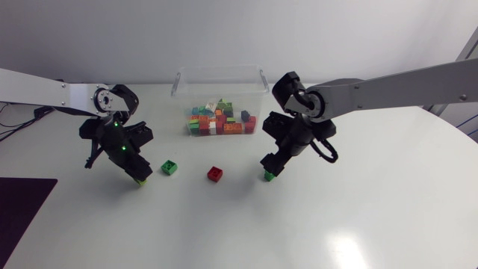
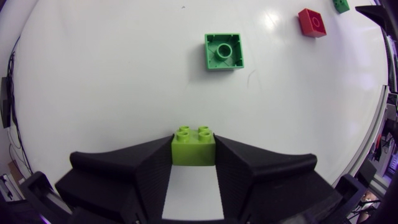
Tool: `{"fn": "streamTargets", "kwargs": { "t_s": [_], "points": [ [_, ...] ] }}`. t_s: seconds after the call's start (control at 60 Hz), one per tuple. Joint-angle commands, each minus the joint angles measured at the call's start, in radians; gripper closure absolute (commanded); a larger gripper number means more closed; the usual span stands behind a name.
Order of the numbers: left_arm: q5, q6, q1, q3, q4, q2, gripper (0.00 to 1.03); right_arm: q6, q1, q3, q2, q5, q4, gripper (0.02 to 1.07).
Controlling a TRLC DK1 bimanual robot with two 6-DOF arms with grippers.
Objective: Place the duplo bricks in the container
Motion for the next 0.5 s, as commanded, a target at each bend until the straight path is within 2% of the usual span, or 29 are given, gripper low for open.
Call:
{"fn": "streamTargets", "kwargs": {
  "t_s": [0.0, 0.133, 0.317, 0.483],
  "points": [
    [-0.005, 0.028, 0.010, 0.013, -0.025, -0.044, 0.69, -0.007, 0.018, 0.029, 0.045, 0.009, -0.033, 0.08],
    [-0.004, 0.031, 0.012, 0.031, -0.044, -0.097, 0.69, -0.004, 0.037, 0.078, 0.094, 0.025, -0.092, 0.08],
    [0.002, 0.028, 0.009, 0.063, -0.059, -0.168, 0.69, -0.007, 0.037, 0.118, 0.140, 0.034, -0.113, 0.08],
    [0.058, 0.022, 0.010, 0.108, -0.071, -0.219, 0.69, -0.013, 0.039, 0.161, 0.199, 0.035, -0.145, 0.10]
  ]
}}
